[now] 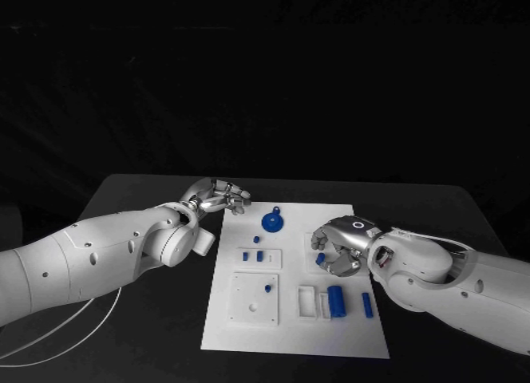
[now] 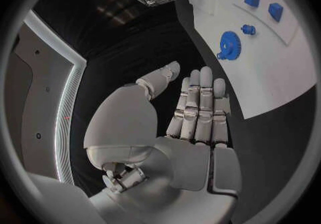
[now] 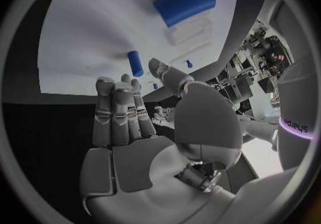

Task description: Assemble the parts on the task board

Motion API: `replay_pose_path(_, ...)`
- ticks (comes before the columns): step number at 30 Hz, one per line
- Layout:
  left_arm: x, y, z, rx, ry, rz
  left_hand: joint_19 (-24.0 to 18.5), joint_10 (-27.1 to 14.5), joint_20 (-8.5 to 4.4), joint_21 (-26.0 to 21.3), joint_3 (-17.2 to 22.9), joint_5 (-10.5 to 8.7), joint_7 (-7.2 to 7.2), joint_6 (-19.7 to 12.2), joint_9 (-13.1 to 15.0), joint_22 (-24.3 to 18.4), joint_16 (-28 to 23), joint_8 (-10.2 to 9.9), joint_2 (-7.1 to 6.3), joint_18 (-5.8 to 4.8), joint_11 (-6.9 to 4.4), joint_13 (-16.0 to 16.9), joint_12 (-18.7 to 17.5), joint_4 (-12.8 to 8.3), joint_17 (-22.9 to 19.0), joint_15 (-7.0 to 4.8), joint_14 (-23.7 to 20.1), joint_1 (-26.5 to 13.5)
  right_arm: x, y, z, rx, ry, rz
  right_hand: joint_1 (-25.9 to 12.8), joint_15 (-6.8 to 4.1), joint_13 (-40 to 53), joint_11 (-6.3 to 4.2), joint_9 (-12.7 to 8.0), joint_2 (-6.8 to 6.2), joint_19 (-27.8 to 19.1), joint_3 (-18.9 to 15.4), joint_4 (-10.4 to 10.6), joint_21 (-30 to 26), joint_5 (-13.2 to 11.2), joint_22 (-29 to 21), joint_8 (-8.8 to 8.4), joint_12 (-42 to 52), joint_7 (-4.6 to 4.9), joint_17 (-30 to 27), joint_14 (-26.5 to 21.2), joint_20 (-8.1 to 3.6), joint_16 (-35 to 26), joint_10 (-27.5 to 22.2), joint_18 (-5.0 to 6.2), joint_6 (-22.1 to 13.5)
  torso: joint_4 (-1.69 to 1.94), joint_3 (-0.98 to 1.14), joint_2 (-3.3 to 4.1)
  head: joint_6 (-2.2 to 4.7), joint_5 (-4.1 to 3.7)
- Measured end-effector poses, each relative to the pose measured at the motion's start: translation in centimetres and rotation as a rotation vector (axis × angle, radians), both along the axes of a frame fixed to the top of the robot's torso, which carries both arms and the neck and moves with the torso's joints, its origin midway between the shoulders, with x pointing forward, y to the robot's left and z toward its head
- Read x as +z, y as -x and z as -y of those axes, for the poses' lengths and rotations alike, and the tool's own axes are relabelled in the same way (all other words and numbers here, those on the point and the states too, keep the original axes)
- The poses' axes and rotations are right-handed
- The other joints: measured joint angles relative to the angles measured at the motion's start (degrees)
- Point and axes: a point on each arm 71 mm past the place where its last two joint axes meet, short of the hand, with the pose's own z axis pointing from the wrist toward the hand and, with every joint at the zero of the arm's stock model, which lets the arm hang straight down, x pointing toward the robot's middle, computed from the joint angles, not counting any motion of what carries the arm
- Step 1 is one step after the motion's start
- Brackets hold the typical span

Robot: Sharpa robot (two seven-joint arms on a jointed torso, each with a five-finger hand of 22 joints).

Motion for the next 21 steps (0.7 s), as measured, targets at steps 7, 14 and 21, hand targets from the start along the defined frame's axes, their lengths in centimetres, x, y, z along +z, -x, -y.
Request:
replay_pose_path(7,0.0,0.0,-0.05,0.001,0.0,0.0,0.0,0.0,0.0,0.0,0.0,0.0,0.0,0.0,0.0,-0.01,0.0,0.0,0.0,0.0,0.0,0.0,0.0,0.0,0.06,0.0,0.0,0.0,-0.34,-0.1,0.08,0.0,0.02,-0.003,0.99,-0.46,0.19,-0.49,0.49,0.99,0.01,1.62,0.85,0.01,0.0,-0.01,1.06,1.27,-0.1,-0.01,0.22,0.01,0.0,2.24,0.0,1.93,0.01,-0.03,-0.01,-0.13,0.04)
replay_pose_path(14,0.0,0.0,-0.07,0.001,0.0,0.0,0.0,0.0,0.0,0.0,0.0,0.0,0.0,0.0,0.0,-0.01,-0.23,0.0,0.0,-0.01,0.0,-0.05,0.0,0.0,0.05,0.0,0.0,0.0,-0.45,-0.05,-0.03,0.004,0.03,-0.002,1.58,-1.29,0.64,-1.65,0.95,1.58,0.53,3.28,2.51,0.56,0.0,-0.05,2.16,2.34,-1.01,-0.01,0.46,-0.11,0.31,4.7,-0.01,3.67,-0.03,-0.02,-0.02,-0.26,0.09)
replay_pose_path(21,0.0,0.01,-0.07,0.001,0.0,-0.001,0.0,0.0,0.0,0.0,0.0,0.0,0.0,0.0,0.0,0.04,-0.23,0.0,0.0,-0.01,0.0,-0.05,0.0,0.0,0.1,0.0,0.0,0.0,-0.51,-0.02,-0.14,0.008,0.036,0.0,1.32,-2.13,1.39,-2.31,1.32,2.27,0.28,3.68,2.73,0.89,0.0,-0.06,3.01,3.55,-1.67,-0.01,0.48,-0.38,0.33,6.69,-0.34,5.31,-0.07,0.0,-0.02,-0.35,0.13)
